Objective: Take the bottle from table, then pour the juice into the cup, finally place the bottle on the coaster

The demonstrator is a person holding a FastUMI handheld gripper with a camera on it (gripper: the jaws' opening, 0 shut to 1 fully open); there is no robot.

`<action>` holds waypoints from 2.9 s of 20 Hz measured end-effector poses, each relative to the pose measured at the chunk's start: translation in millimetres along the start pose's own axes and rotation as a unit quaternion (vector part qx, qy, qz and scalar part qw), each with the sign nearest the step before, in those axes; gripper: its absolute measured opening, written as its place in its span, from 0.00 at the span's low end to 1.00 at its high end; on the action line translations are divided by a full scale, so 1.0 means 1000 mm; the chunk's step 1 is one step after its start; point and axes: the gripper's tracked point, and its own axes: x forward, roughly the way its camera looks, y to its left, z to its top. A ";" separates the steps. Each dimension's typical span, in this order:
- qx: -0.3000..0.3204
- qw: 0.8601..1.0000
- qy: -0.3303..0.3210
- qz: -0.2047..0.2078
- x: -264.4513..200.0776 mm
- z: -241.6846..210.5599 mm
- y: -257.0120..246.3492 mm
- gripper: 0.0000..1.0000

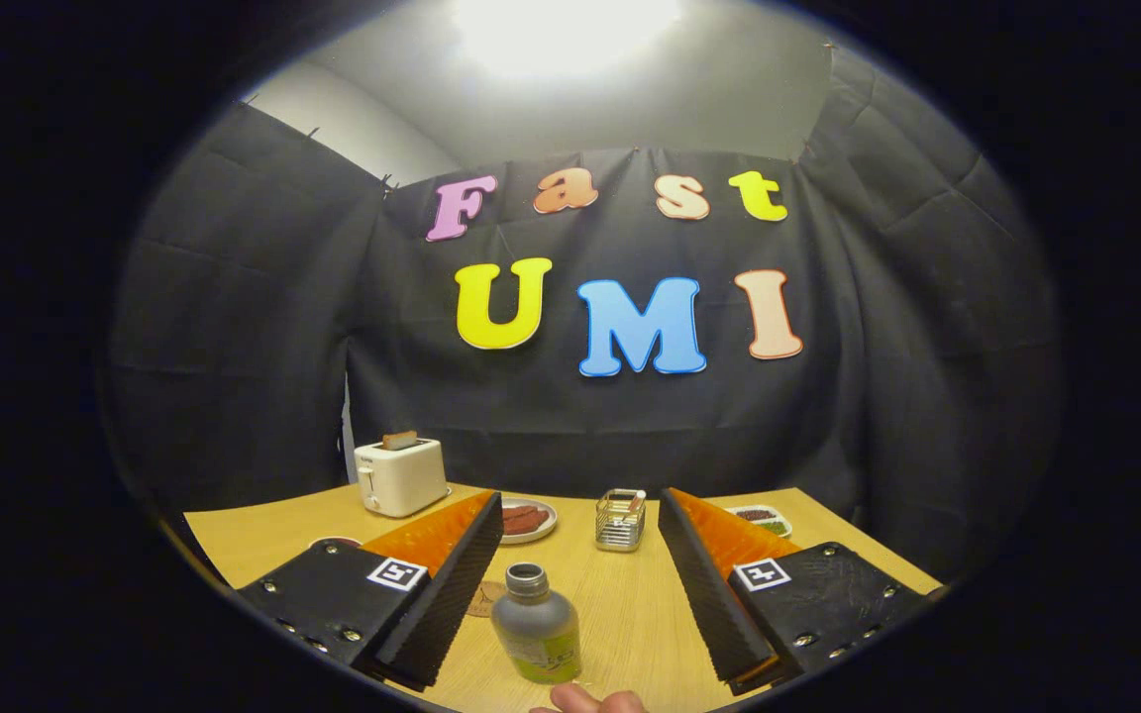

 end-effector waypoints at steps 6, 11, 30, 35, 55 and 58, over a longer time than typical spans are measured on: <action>0.014 0.999 0.031 -0.012 0.020 -0.061 0.018 0.97; 0.002 0.999 0.042 -0.025 0.039 -0.089 0.022 0.97; -0.167 0.985 0.032 -0.017 0.102 -0.074 0.067 0.84; -0.263 0.962 0.067 0.009 0.124 -0.084 0.093 0.84; -0.630 0.775 0.000 0.041 0.144 -0.100 0.160 0.84; -0.653 0.756 -0.007 0.041 0.147 -0.100 0.159 0.84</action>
